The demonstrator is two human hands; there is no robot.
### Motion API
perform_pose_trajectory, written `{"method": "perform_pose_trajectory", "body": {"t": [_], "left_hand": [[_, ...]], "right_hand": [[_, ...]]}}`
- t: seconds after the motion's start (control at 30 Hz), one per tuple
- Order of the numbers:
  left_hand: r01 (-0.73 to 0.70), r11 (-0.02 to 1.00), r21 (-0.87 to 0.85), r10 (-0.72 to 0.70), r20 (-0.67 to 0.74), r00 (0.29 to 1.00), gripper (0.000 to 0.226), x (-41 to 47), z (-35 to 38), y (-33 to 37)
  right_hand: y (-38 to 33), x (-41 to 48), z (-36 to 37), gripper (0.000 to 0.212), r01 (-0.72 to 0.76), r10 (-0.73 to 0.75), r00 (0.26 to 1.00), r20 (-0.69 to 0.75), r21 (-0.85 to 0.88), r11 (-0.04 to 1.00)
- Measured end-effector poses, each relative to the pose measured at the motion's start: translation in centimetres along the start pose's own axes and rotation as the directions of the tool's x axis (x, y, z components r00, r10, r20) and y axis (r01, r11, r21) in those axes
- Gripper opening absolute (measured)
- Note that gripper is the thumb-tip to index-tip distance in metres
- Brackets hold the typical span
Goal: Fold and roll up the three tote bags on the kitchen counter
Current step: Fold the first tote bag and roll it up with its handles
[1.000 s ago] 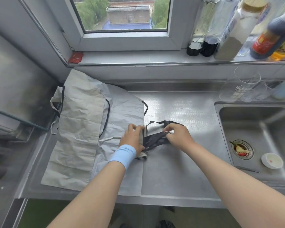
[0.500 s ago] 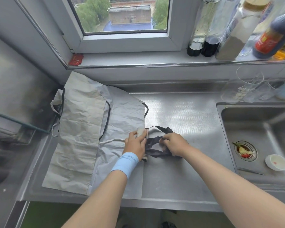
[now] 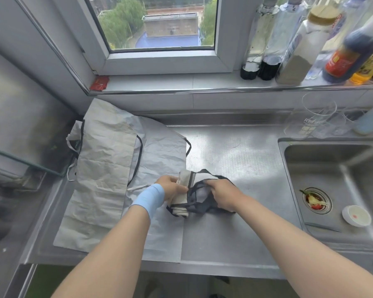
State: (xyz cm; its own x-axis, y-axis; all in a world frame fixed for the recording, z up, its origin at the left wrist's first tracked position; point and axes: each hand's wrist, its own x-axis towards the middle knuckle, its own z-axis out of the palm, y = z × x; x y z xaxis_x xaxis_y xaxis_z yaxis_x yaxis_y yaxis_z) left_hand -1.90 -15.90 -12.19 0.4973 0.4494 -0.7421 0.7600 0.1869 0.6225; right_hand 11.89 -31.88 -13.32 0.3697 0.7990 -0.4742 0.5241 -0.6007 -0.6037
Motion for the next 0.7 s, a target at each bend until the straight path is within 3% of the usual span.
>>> {"method": "perform_pose_trajectory", "body": {"t": [0.1, 0.23, 0.33, 0.43, 0.53, 0.63, 0.7], "left_hand": [[0.021, 0.911, -0.412, 0.084, 0.236, 0.968, 0.016, -1.7, -1.2, 0.8], [0.005, 0.876, -0.482, 0.233, 0.432, 0.871, 0.048, -4.6, -2.1, 2.3], [-0.037, 0.792, -0.609, 0.353, 0.408, 0.842, 0.056, -6.4, -2.8, 3.2], [-0.042, 0.711, -0.702, 0.411, 0.367, 0.835, 0.060, -7.7, -4.0, 3.9], [-0.054, 0.757, -0.652, 0.388, 0.380, 0.840, 0.042, -9.5, -5.5, 4.6], [-0.087, 0.776, -0.625, 0.391, 0.369, 0.843, 0.036, -10.8, -7.0, 5.2], [-0.105, 0.771, -0.628, 0.406, 0.359, 0.841, 0.029, -11.5, -8.1, 5.6]], "right_hand": [[-0.6, -0.2, -1.0, 0.028, -0.007, 0.008, 1.000, -0.001, 0.067, 0.998], [-3.1, -0.3, -2.5, 0.020, 0.010, 0.017, 0.994, -0.111, 0.237, 0.971], [-5.3, -0.5, -3.6, 0.024, 0.042, 0.032, 0.972, -0.232, 0.308, 0.951], [-6.9, -0.8, -3.9, 0.029, 0.065, 0.009, 0.987, -0.160, 0.453, 0.889], [-9.4, -1.2, -4.2, 0.017, 0.097, -0.021, 0.989, -0.149, 0.529, 0.843], [-11.3, -0.7, -4.3, 0.025, 0.142, -0.029, 0.977, -0.209, 0.548, 0.824], [-12.8, -1.0, -4.7, 0.011, 0.189, -0.045, 0.964, -0.260, 0.562, 0.805]]}}
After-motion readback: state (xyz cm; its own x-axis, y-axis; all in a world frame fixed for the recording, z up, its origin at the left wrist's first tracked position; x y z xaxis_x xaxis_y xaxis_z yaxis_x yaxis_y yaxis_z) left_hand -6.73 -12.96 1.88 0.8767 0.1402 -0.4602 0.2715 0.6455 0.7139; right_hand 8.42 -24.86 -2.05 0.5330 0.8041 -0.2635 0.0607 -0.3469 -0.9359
